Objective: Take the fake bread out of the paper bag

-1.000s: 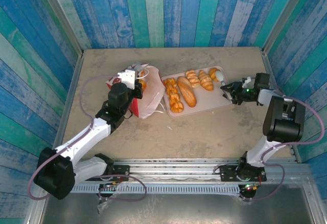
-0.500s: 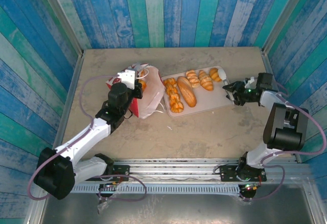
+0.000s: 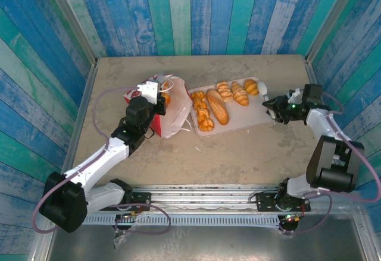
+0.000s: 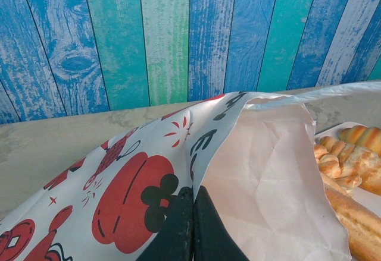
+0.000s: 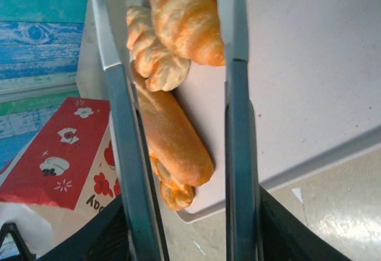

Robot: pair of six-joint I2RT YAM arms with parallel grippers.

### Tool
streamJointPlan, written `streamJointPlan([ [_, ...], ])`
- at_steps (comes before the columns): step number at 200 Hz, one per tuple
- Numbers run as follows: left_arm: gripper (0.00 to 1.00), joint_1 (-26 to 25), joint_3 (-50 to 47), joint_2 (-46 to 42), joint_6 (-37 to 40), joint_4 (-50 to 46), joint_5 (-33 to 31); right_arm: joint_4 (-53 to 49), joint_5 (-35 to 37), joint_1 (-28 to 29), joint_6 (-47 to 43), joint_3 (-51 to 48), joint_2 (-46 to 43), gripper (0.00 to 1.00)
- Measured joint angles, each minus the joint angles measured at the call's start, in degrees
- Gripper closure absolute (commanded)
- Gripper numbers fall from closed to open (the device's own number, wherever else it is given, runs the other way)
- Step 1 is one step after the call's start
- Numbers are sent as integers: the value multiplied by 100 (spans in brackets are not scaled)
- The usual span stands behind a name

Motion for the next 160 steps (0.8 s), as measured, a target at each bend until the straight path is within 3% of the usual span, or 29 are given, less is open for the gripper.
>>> streamJointPlan([
  [32,100,0,-13,0,31,20,2,-535,146,247,-345,118,-710,58],
  [56,100,0,-79,-28,35,92,28,-968,415,796,-660,334,-1185,61],
  [112,100,0,-291,-221,186,260,157,-1744,1543,3067,-1064,1272,-1840,61],
  [160,100,0,-332,-232,291,350,223,-2243,2500,5088,-979,2000,-1366,63],
])
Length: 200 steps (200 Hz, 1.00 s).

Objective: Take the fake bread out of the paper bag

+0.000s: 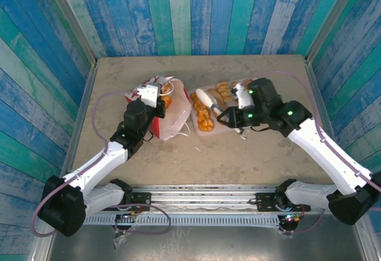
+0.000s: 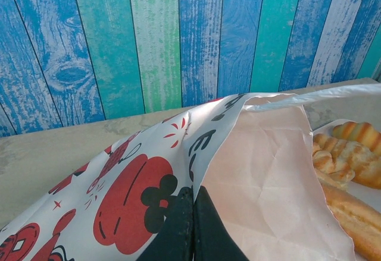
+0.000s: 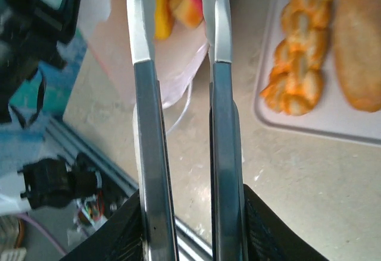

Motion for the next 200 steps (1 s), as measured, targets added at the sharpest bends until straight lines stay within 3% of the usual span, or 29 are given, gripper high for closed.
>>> streamJointPlan([
  [28,100,0,0,0,44,42,39,-223,343,673,170,254,603,64],
  [54,100,0,-28,7,46,140,81,-291,372,929,348,293,1067,64],
  [151,100,0,-105,197,-72,352,448,232,-103,953,706,1316,2791,65],
  [200,100,0,-149,197,-181,396,509,474,-116,953,997,1539,3311,58],
])
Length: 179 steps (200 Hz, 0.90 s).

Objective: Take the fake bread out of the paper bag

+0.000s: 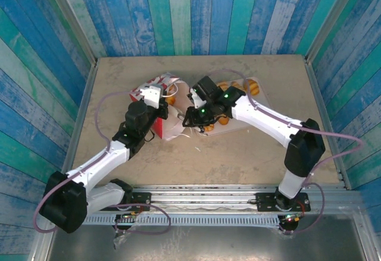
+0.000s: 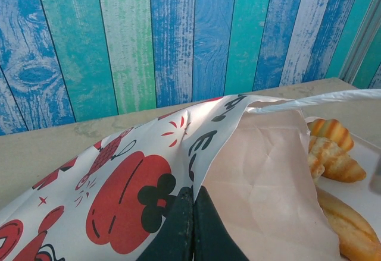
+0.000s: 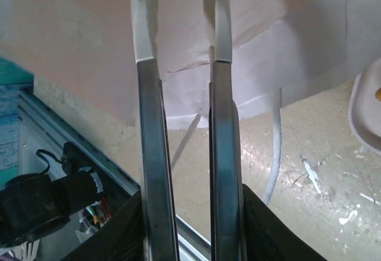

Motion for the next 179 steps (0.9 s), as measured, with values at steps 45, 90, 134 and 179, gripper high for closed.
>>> streamJointPlan([
  [45,100,0,-9,149,-114,81,68,385,-72,-74,396,-2,479,58],
  [90,100,0,-9,214,-149,87,153,855,-203,-267,745,-17,785,56],
  [134,100,0,-9,216,-160,81,212,1287,-321,-345,977,-17,1005,54],
  [179,100,0,-9,247,-166,44,240,1456,-424,-352,1038,15,1261,53],
])
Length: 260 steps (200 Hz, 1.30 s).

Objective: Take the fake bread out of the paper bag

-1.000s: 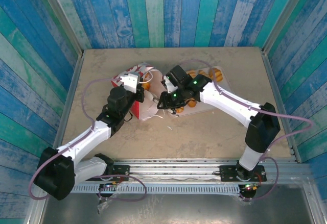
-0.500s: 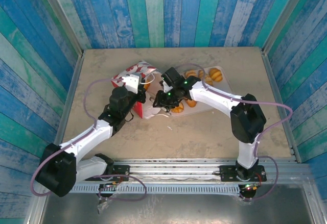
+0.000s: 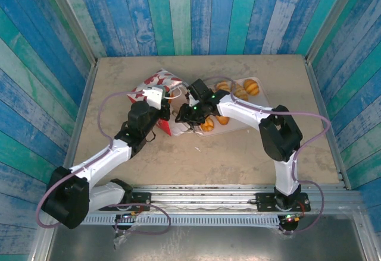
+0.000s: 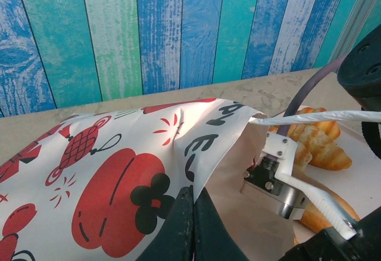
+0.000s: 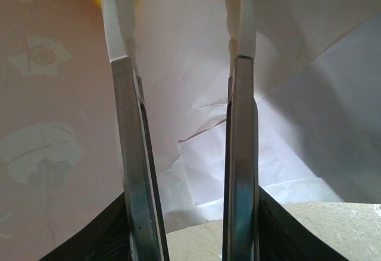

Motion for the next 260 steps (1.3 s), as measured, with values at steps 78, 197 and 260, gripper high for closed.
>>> streamJointPlan([
  [78,100,2,13,57,0,-7,46,138,-35,24,35,247,240,48],
  [197,100,17,52,103,2,-35,50,170,-160,31,-122,789,699,76],
  [260,100,7,52,96,11,-17,-264,66,0,63,-223,234,42,91],
])
